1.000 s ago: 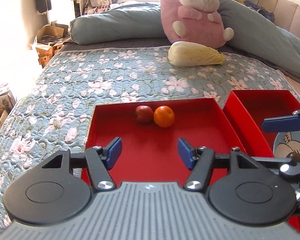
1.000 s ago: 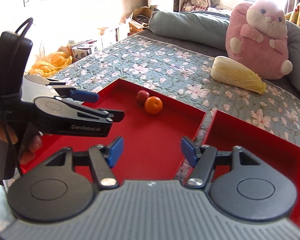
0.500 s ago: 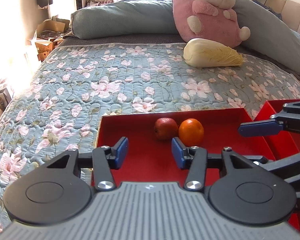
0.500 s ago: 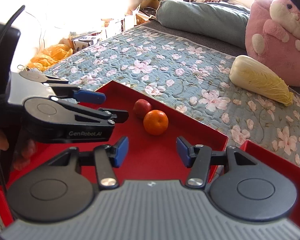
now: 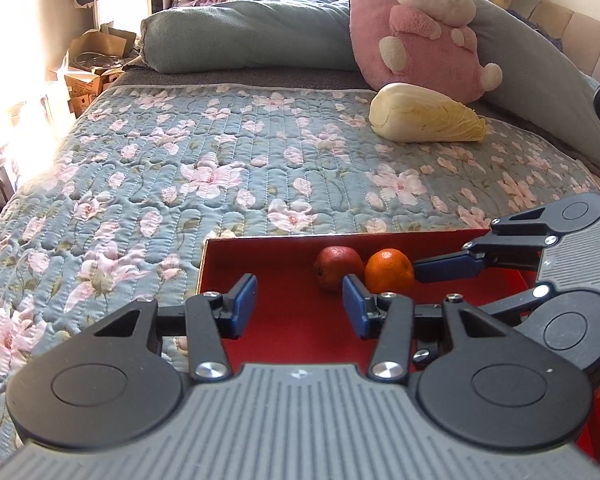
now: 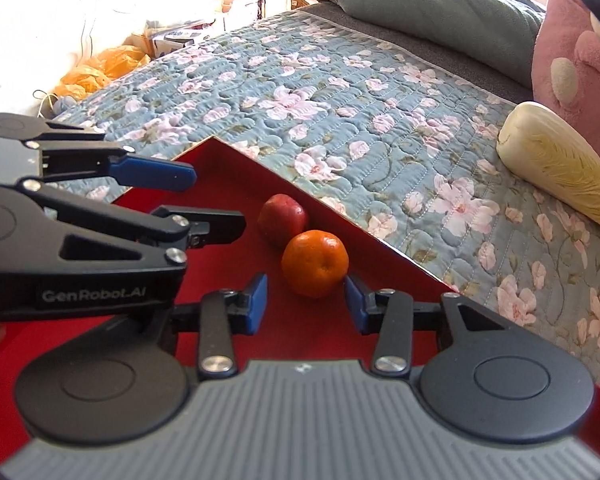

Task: Organize fruits
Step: 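Move both grippers back over the last red and orange tomatoes, then grasp the red tomato with the left gripper while the right grasps the orange tomato, then carry both tomatoes over the blue plate and lower them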

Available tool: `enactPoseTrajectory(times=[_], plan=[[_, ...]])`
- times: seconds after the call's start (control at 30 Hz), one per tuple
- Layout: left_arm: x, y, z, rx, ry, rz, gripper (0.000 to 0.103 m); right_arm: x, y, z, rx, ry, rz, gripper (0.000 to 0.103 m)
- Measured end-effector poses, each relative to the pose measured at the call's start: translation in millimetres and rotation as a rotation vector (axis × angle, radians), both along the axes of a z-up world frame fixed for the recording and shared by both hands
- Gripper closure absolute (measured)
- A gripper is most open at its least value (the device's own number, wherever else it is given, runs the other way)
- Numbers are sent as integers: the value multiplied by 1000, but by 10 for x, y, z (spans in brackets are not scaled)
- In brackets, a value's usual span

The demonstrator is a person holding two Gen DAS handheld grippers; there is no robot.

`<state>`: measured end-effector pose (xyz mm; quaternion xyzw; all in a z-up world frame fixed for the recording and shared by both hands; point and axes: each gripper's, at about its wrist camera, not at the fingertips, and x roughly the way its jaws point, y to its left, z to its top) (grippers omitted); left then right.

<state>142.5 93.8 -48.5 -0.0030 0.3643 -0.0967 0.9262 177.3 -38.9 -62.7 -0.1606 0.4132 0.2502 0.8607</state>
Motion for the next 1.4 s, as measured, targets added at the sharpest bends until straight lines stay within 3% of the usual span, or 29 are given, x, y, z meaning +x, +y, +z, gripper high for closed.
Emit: enactPoseTrajectory(times=[0.1, 0.13, 0.33, 0.47, 0.6, 0.73, 0.9, 1.07, 1.4], plan=[[4, 12, -17, -6, 6, 0, 49, 43, 45, -38, -42, -13, 0, 58], [8, 21, -25, -11, 10, 4, 49, 57, 50, -45, -47, -15, -5, 64], [58, -93, -46, -39, 24, -45, 49, -15, 11, -22, -96, -17, 33, 65], [145, -294, -93, -14, 17, -69, 49, -149, -103, -26, -103, -8, 33, 65], [278, -395, -235, 10, 54, -29, 49, -265, -202, -12, -102, 1, 22, 65], [358, -379, -288, 11, 41, 21, 63, -360, -289, -14, -104, 5, 14, 66], [342, -402, -294, 20, 27, 33, 64, -513, -389, 52, -71, 21, 2, 66], [260, -429, -223, 2, 43, 44, 64, -756, -456, 285, 6, 37, -21, 66], [-354, -500, 251, -22, -13, 49, 64, -1462, -724, 601, 37, 33, -85, 66]])
